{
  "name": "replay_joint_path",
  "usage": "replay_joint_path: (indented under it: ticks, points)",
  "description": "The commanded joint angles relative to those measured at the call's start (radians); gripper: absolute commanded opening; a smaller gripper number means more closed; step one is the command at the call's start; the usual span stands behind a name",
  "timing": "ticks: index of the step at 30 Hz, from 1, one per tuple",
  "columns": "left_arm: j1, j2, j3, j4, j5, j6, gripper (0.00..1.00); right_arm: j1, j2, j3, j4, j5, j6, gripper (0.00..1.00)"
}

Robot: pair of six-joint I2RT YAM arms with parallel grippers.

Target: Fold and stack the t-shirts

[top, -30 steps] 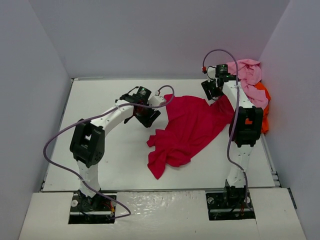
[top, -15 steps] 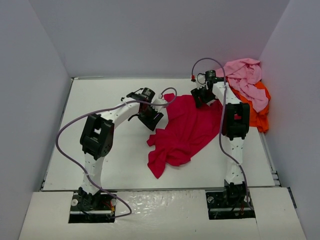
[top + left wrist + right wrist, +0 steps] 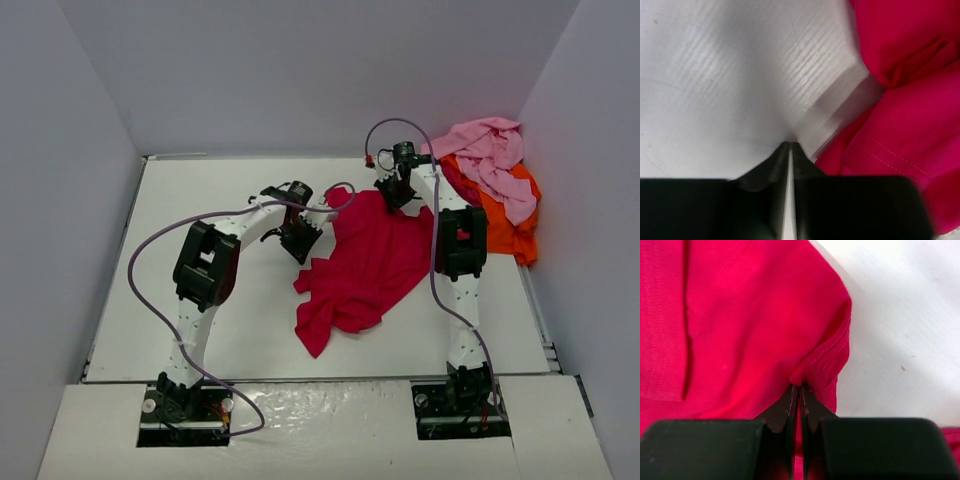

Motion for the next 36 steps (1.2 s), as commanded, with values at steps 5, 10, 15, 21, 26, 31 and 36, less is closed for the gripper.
replay_joint_path:
  ticks: [5,10,15,21,26,31,36]
  points:
    - [0.018,-0.077,0.032,-0.041,0.103,0.021,0.63,-0.018,-0.034,0.008,-0.033,0.044,0.006,0.0]
    - [0.027,-0.131,0.018,-0.084,0.215,0.041,0.76,-0.018,-0.027,0.013,-0.034,0.052,0.007,0.0]
    - [0.026,-0.1,0.038,-0.137,0.291,0.069,0.76,-0.018,-0.026,0.001,-0.034,0.045,0.013,0.0]
    - [0.019,-0.114,0.023,-0.158,0.343,0.1,0.74,-0.018,-0.037,-0.026,-0.035,0.059,0.0,0.0]
    - [0.013,-0.14,0.002,-0.156,0.359,0.103,0.74,-0.017,-0.037,-0.034,-0.033,0.052,0.005,0.0]
    - [0.002,-0.147,-0.002,-0.165,0.38,0.109,0.74,-0.017,-0.033,-0.048,-0.033,0.044,0.007,0.0]
    - [-0.011,-0.125,0.017,-0.171,0.407,0.105,0.74,-0.017,-0.025,-0.052,-0.033,0.046,0.006,0.0]
